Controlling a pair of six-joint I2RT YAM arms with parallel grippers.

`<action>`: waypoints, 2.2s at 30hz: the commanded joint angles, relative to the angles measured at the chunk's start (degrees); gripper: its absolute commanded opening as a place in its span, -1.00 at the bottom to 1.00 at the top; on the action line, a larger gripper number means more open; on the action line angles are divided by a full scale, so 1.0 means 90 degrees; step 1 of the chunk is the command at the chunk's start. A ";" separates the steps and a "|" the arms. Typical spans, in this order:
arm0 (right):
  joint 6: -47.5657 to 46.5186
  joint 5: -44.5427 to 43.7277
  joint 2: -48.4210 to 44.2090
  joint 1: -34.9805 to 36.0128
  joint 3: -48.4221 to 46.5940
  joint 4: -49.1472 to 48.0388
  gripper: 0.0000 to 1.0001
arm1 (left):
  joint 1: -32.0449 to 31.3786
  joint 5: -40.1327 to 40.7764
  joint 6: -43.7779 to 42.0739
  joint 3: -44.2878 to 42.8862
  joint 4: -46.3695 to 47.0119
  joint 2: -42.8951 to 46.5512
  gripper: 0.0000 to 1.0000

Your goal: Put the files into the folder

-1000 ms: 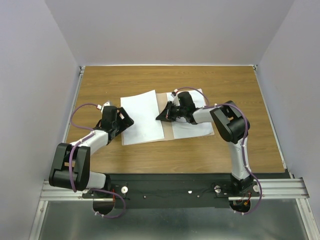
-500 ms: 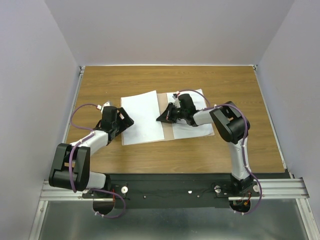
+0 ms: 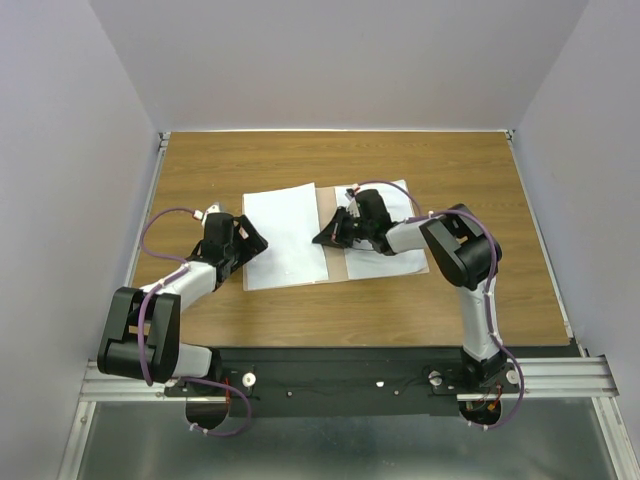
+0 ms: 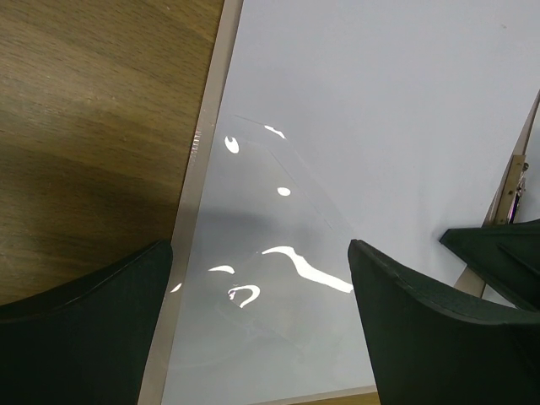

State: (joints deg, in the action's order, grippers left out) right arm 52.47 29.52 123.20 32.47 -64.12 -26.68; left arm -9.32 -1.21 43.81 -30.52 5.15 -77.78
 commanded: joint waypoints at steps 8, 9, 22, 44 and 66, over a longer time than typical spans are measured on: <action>-0.0371 -0.0965 -0.0515 0.0181 0.0113 0.1118 -0.93 | 0.0020 -0.0285 0.0122 0.0188 -0.0191 0.0009 0.91; -0.0380 -0.0927 -0.0515 0.0201 0.0103 0.1128 -0.93 | 0.0020 -0.0285 0.0132 0.0188 -0.0191 0.0019 0.91; -0.0927 -0.1686 -0.1110 0.0250 -0.0268 0.1996 -0.03 | 0.0020 -0.0236 0.0093 0.0101 -0.0318 0.0234 0.91; -0.2841 -0.4851 -0.1678 0.0806 -0.1389 0.4545 0.22 | 0.0020 0.0535 0.0034 0.0061 -0.1079 0.1414 0.91; -0.2832 -0.5174 -0.0339 0.1041 -0.2407 0.5132 -0.16 | 0.0020 0.1053 0.0259 0.0315 -0.1422 0.2255 0.91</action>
State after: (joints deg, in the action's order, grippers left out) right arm 27.29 -14.44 117.75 40.84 -83.29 16.91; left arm -9.32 7.27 46.15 -28.60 -7.62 -56.95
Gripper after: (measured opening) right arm 0.442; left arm 0.952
